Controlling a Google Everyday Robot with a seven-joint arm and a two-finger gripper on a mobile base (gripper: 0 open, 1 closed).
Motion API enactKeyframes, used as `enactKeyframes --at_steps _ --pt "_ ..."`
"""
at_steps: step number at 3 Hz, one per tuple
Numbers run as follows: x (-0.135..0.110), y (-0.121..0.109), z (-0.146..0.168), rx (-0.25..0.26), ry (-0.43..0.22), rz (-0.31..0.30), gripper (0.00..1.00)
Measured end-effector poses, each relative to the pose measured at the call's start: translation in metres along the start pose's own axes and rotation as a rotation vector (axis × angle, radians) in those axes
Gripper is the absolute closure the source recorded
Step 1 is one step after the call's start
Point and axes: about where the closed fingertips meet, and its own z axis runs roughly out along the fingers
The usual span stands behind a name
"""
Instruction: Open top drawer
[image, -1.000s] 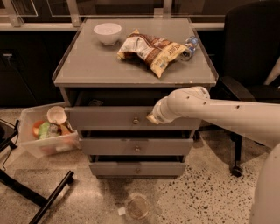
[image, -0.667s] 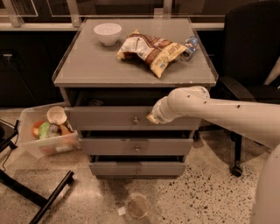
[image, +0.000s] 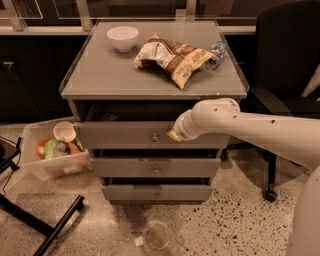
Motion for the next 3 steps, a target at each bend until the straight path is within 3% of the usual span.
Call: enactKeyframes --at_steps 3 --pt "0.0016 0.0026 -0.0018 -0.016 0.003 -0.001 0.11"
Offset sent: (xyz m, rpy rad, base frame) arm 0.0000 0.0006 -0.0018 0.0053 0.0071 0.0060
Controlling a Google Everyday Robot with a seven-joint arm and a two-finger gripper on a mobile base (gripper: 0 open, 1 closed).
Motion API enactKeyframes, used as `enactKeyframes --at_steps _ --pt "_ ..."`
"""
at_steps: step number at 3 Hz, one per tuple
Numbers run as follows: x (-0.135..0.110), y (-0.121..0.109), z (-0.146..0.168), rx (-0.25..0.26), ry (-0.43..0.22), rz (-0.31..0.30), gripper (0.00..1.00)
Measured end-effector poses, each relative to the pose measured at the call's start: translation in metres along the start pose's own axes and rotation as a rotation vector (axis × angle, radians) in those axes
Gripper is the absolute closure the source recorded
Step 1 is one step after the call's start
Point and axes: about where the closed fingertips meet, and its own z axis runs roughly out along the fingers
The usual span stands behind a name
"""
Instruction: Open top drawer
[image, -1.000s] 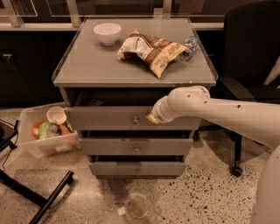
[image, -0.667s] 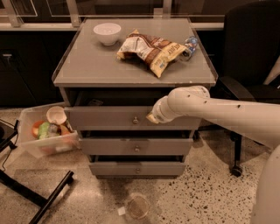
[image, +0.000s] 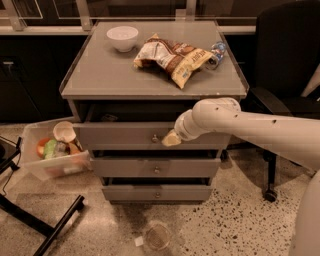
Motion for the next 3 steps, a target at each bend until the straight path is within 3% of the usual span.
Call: enactKeyframes --at_steps 1,3 --pt "0.002 0.006 -0.006 -0.019 0.003 -0.001 0.00" --pt "0.023 0.053 -0.041 -0.166 0.009 -0.035 0.01"
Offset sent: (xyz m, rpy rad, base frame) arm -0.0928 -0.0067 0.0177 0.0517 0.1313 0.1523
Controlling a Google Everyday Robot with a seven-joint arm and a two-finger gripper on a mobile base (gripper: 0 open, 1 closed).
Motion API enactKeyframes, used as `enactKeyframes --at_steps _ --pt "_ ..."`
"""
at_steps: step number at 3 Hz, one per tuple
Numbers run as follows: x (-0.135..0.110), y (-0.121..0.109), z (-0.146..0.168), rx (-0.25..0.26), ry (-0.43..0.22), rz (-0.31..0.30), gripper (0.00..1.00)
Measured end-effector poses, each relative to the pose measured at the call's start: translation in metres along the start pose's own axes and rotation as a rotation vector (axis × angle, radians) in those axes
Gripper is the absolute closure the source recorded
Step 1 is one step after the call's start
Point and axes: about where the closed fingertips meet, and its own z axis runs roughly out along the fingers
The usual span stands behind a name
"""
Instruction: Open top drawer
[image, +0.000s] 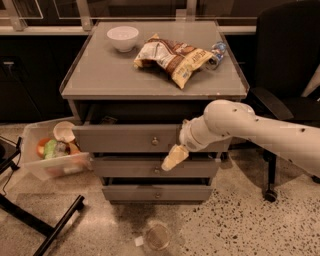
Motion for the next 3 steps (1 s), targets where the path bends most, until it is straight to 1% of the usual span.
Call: enactKeyframes --at_steps 1,2,3 --pt "0.013 0.019 -0.012 -0.052 0.004 -0.006 0.20" --pt "0.020 0.028 -0.019 -0.080 0.011 -0.010 0.43" --pt "0.017 0.028 -0.022 -0.080 0.011 -0.010 0.66"
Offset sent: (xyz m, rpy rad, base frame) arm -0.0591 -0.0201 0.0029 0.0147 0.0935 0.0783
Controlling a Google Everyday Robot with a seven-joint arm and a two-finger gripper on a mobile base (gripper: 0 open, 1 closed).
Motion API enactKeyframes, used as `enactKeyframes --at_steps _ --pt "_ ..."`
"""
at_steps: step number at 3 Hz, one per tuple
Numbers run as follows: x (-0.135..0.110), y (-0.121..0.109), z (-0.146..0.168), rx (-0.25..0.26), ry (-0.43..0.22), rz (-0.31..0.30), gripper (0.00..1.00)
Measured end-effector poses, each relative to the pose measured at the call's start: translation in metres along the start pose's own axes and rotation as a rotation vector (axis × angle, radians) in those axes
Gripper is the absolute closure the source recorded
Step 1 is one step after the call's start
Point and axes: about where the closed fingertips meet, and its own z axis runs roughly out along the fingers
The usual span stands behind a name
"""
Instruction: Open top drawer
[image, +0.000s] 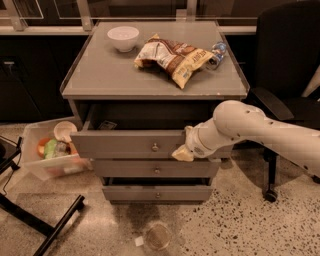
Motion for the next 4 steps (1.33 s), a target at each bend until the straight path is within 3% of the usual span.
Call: enactKeyframes --at_steps 1,2,3,4 --pt "0.000 0.003 -0.004 -0.004 0.001 -0.004 0.90" --pt "-0.002 0.003 -0.006 -0.004 0.001 -0.004 1.00" --pt "-0.003 0.012 -0.032 0.058 -0.010 -0.030 1.00" --pt "-0.016 0.013 -0.063 0.171 -0.042 -0.056 1.00"
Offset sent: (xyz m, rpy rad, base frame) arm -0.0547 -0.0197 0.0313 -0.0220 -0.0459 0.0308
